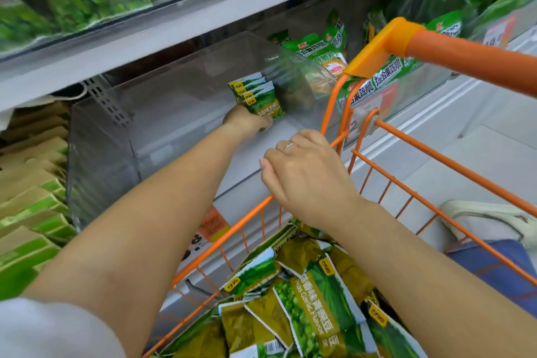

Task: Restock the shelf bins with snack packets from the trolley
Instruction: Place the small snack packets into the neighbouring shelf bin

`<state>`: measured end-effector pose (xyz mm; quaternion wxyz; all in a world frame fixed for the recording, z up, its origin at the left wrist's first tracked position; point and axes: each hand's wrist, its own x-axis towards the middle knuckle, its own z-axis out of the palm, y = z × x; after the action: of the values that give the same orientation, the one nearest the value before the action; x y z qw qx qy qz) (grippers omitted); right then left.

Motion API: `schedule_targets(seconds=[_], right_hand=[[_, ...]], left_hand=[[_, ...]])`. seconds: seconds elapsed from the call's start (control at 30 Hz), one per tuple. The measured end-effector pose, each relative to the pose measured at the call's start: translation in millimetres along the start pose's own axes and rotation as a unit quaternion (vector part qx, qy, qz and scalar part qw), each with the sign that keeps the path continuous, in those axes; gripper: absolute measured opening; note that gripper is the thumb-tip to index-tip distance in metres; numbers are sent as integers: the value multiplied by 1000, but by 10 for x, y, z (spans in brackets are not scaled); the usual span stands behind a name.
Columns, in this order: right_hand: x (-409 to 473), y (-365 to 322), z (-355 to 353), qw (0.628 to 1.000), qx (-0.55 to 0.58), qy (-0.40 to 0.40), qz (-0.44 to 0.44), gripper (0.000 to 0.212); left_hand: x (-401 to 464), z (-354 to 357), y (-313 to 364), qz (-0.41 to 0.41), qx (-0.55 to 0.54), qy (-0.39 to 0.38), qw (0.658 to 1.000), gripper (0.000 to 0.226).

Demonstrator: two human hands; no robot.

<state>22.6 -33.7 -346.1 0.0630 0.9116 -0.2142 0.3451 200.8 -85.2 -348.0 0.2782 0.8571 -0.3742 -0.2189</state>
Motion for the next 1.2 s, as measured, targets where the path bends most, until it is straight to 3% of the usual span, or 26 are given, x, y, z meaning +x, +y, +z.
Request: schedule_targets(seconds=[0.07,0.13,0.23,0.3,0.37,0.4,0.47,0.57,0.63,0.73,0.87,0.93,1.03,1.1,1.2], right_hand=[[19,8,-44,1000,11,-17,-3,39],[49,-9,-164,994,46,-101,4,40],[68,-19,-468,961,125,-240,55,40],[18,-68,-680,966,153,-193,84,33],[-73,-158,-876,978,128,-139,89,13],[-135,-205,-962,974,114,-171,91,11],[-292,-275,-1024,943,78,-318,65,13],[-520,-386,-1035,881,44,-470,-3,32],[-618,-434,-1042,882,19,-471,-9,47],[-688,-483,-1075,894,-109,-435,5,60],[-712,-520,-1118,854,-197,-474,89,72],[-710,-499,-1103,854,-152,-480,128,66],[-714,-439,-1065,872,27,-437,220,43],[-686,-401,-1107,846,186,-402,295,28],[-611,-354,-1207,809,350,-338,331,17]], left_hand=[[-191,-166,68,10,-33,10,999,16],[-424,-386,139,39,-46,38,997,9],[-1032,-676,165,148,-51,78,985,26],[-1601,-775,64,246,-46,83,965,25],[-2090,-775,-147,318,-23,67,945,23],[-2264,-746,-292,336,-6,62,940,24],[-2477,-648,-563,348,24,61,935,22],[-2617,-518,-845,356,9,47,933,19],[-2675,-465,-940,378,22,59,924,24],[-2763,-407,-958,391,38,82,916,27],[-2816,-331,-938,417,130,45,899,28],[-2791,-319,-961,409,151,18,900,28],[-2788,-314,-972,389,146,7,910,27],[-2793,-318,-954,359,112,7,926,25],[-2781,-361,-929,258,-51,-29,964,25]])
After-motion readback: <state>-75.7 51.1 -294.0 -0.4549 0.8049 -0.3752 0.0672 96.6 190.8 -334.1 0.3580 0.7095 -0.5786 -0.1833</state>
